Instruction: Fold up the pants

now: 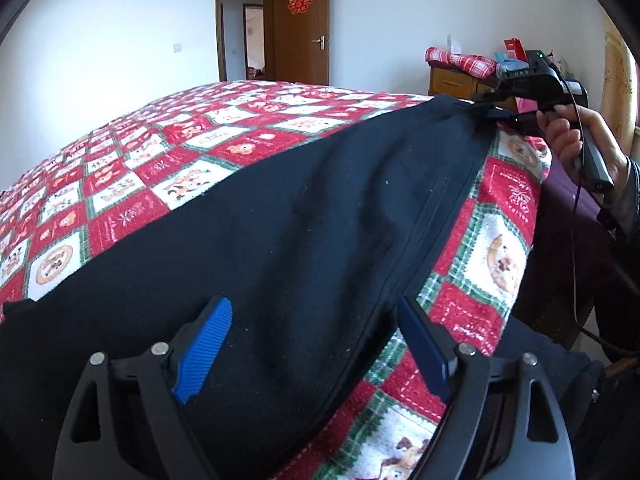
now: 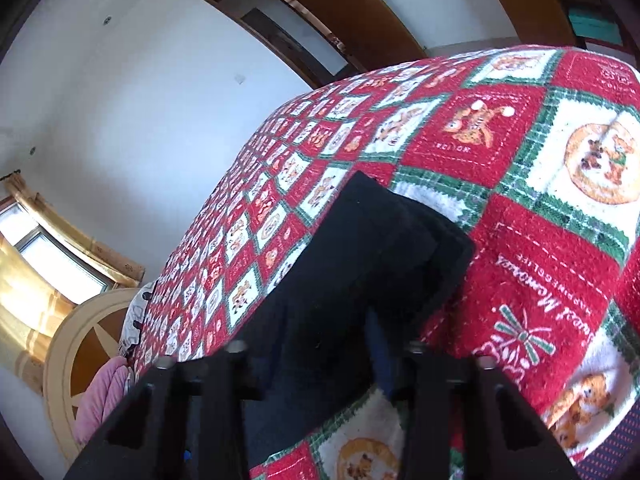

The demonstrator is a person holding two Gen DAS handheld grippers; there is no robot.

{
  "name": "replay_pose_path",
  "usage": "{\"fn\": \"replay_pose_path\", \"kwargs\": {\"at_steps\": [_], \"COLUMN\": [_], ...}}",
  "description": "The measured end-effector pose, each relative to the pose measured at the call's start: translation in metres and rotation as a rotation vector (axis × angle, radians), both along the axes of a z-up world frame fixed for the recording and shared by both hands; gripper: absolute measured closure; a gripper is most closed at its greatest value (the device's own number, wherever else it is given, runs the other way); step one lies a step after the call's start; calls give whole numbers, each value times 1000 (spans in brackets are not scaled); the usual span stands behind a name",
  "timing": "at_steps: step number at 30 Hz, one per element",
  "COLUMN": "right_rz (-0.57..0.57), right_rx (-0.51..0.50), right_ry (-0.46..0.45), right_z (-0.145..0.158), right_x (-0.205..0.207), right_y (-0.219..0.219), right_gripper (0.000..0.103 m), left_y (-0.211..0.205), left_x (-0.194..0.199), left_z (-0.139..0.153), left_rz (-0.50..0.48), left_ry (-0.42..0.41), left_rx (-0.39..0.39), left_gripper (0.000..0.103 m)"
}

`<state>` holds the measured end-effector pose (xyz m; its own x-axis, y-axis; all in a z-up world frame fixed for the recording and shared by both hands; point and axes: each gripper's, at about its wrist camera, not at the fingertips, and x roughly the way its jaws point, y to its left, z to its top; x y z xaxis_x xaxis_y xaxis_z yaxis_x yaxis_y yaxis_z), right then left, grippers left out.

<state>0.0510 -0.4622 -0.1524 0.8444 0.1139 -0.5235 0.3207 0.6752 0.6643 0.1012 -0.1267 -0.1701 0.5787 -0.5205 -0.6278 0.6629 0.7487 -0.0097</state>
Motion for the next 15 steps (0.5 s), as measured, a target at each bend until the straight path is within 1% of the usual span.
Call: {"fn": "replay_pose_path", "kwargs": {"at_steps": [1,3,5,8,9,12,14,15], "right_rz": [2,3,13,29,34,48,42,38], "right_rx": [2,-2,2,13,10,-44,-68,-71], "right_ry": [-2,-1,-12,-57,-72,-135,-157,-160], "right_z": [-2,-5,-8,-3,1,26,37,39], "right_x": [0,2,2,0,-3,-13,-20,-22], "right_y": [-1,-3,-3,0,2,8,7,6], "right_gripper": [81,99,100,100,100,101,101,101], "left_y": [-1,-4,-6,-5,-4,-2,1,4], "left_x": [-2,-6,-8,-10,-8,-8,-7,-6], "left_z": [0,-1,-1,0,0,0,-1,0], "left_rz": [-2,-2,-5,-1,-3,-7,-4,-1], "left_ry": [-6,-22,-29,-40,-38,-40,-43,-36], "left_rx": [7,27,37,47,43,36,27,10], "left_gripper": [16,17,20,26,26,28,35,38]}}
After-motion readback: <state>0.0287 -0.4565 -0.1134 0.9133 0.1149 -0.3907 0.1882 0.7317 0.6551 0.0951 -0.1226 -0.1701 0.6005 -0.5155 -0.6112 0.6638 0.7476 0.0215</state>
